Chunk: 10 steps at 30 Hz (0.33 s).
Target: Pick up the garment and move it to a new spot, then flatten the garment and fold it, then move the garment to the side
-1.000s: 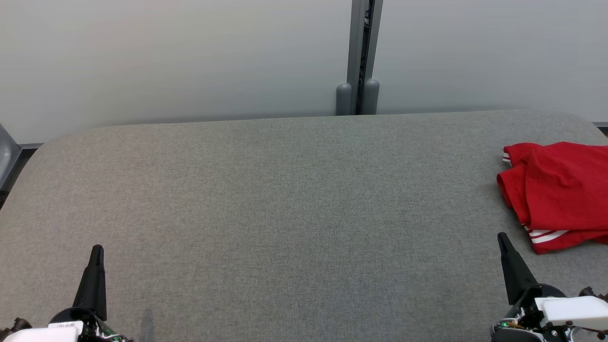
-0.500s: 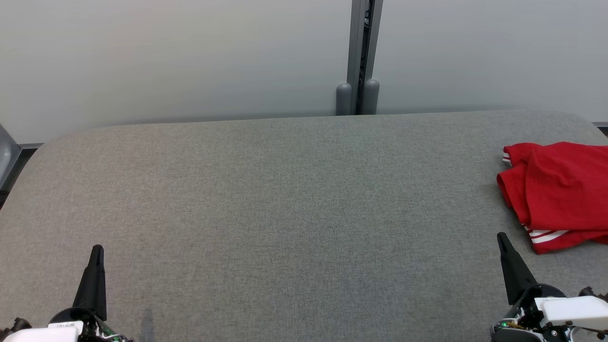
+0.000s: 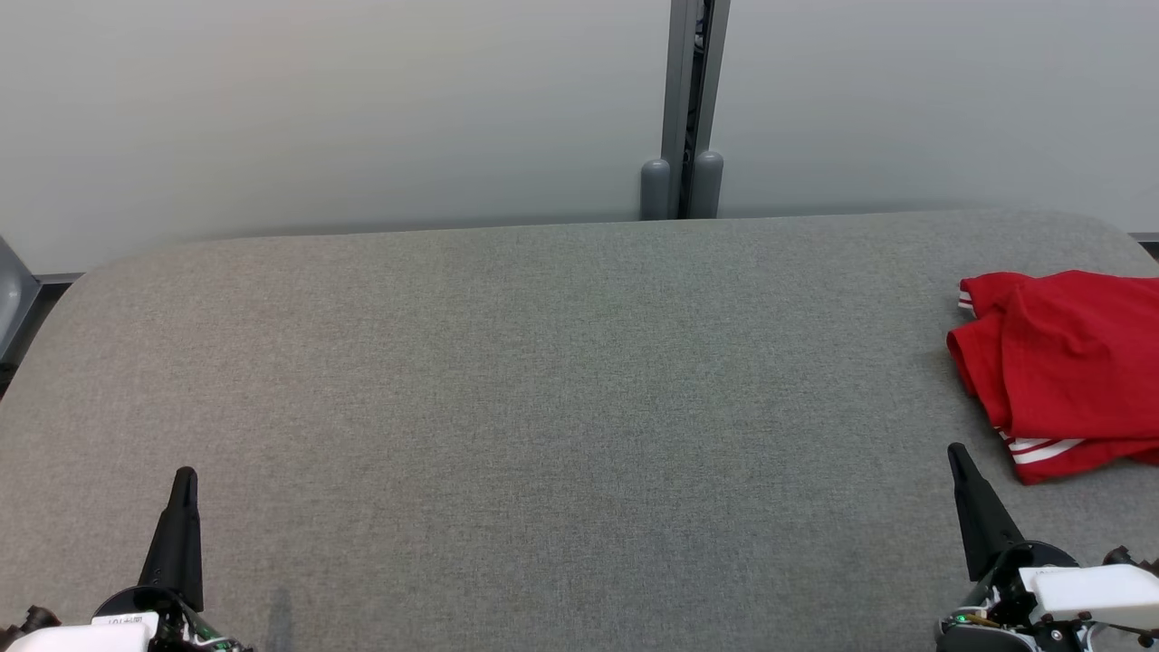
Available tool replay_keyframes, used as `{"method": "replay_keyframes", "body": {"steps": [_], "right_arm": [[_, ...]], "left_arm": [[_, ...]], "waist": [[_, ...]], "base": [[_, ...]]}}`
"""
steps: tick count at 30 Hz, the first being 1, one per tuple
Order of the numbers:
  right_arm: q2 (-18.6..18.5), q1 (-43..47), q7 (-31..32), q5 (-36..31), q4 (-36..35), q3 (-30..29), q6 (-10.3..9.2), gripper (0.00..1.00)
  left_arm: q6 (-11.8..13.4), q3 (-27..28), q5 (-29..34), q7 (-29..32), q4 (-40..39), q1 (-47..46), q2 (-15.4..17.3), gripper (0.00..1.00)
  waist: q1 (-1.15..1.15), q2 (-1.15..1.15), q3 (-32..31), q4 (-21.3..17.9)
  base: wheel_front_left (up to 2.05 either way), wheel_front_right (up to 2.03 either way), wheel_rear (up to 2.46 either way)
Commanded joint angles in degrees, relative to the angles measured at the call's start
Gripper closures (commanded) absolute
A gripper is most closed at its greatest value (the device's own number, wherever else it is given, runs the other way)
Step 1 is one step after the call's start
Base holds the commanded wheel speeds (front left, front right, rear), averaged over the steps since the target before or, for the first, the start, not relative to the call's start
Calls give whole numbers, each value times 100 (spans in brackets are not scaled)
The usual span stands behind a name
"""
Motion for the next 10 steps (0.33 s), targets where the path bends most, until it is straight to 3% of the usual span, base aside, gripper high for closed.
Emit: {"method": "replay_keyframes", "body": {"steps": [1,10], "right_arm": [[-20,-42,25,-26,-7,-29,2,100],[-14,-42,29,-32,-7,-35,2,100]], "left_arm": [[-31,24,17,23,3,-86,18,100],[-30,32,22,33,3,-87,11,100]], "waist": [[0,0,0,0],[0,0,0,0]], "base": [[0,0,0],[0,0,0]]}}
